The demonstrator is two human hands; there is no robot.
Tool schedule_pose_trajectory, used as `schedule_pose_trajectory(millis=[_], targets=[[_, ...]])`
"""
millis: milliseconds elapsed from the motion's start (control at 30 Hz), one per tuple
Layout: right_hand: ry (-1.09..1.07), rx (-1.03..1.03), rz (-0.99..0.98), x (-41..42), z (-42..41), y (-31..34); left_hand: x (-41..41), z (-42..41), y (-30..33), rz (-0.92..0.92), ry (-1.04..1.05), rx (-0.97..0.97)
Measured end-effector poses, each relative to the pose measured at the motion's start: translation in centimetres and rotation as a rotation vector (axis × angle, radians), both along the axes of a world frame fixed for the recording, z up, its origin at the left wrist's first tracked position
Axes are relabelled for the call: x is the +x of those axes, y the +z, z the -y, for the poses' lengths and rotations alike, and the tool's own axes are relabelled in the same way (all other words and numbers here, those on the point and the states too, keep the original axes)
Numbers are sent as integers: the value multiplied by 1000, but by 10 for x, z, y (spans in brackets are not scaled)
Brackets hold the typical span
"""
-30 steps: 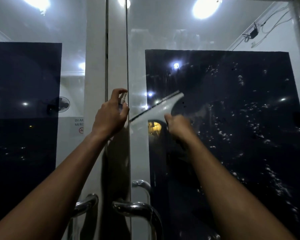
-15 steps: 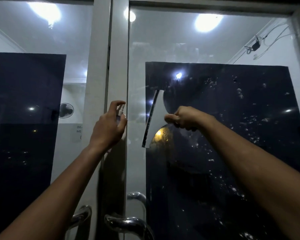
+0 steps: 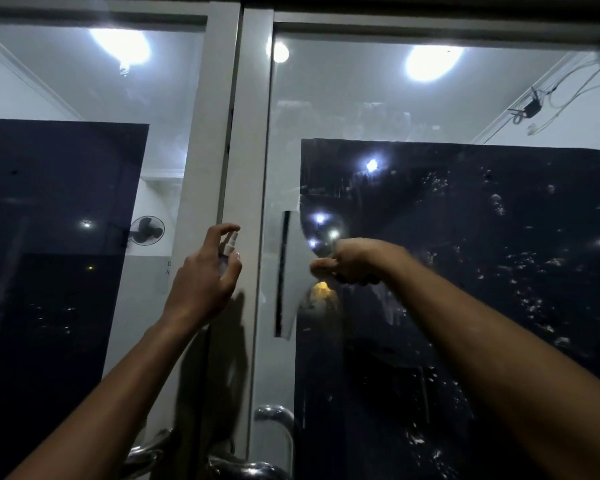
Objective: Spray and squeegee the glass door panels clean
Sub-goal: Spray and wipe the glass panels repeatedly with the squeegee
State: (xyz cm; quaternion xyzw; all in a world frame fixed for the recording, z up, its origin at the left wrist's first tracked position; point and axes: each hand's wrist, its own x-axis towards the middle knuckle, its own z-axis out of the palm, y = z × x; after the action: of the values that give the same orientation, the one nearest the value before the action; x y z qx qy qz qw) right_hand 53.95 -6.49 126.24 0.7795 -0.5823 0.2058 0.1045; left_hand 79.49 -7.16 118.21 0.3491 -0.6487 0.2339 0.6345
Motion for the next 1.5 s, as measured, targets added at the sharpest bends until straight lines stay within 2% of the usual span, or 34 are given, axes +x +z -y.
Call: schedule_pose_trajectory(millis=[100,200,333,533,667,767,967,1167,1367,1500], targets=[[27,22,-28,21,3,-4,-1,2,0,15,6,-4],[2,13,-43,-3,-4,-13,-1,3,-4,9,3,-10],[-2,101,72,-34,-12,-29,2,1,-10,18,0,4],[23,14,-92,33,12,-38,-1,-3,-11,32,8,24],[-75,-7,-237,8,16,-40,1,-7,-11,25,0,26],[-102,-18,-201,-6,19,-45,1,-9,-17,24,6,31],[-32,-31,-215,37,19,-50,-8,-5,-20,13,1,57],[-84,65,-82,-10,7,-57,-14,-10,-23,55,17,58],[-11,63,-43,43,8,-54,-10,-10,-29,91,39,75],[-45,123,-128,17,3,-58,-9,-12,-26,72,24,80]])
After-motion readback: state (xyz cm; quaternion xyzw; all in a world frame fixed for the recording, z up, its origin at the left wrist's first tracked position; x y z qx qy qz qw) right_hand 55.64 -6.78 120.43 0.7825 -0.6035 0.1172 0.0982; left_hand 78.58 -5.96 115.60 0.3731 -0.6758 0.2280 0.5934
